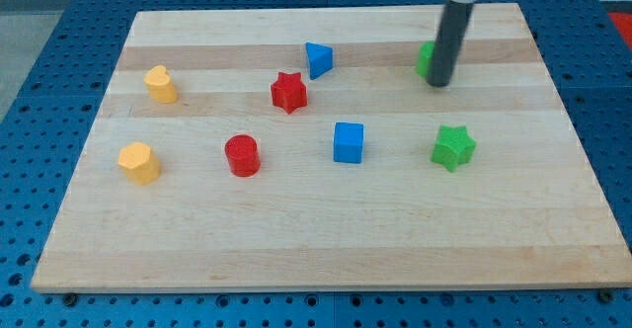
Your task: Place the green circle to the right of blue triangle
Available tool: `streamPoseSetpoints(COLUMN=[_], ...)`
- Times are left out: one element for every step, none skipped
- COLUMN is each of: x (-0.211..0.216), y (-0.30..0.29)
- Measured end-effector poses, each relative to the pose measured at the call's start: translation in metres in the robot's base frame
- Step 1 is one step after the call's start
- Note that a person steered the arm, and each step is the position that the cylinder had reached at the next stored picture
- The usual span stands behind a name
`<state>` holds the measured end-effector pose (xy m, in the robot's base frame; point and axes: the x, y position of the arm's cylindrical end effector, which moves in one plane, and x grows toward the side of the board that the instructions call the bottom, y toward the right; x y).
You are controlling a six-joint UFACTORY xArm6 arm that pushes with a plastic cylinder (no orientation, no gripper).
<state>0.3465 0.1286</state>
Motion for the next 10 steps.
streamPoseSetpoints(x=[0.007, 0.004, -0.028, -0.043, -0.044, -0.044, -0.043, -0.018, 0.02, 0.036], y=[0.002, 0.056, 0.08, 0.047, -0.015, -0.066, -0.017, 0.007, -0.006, -0.052])
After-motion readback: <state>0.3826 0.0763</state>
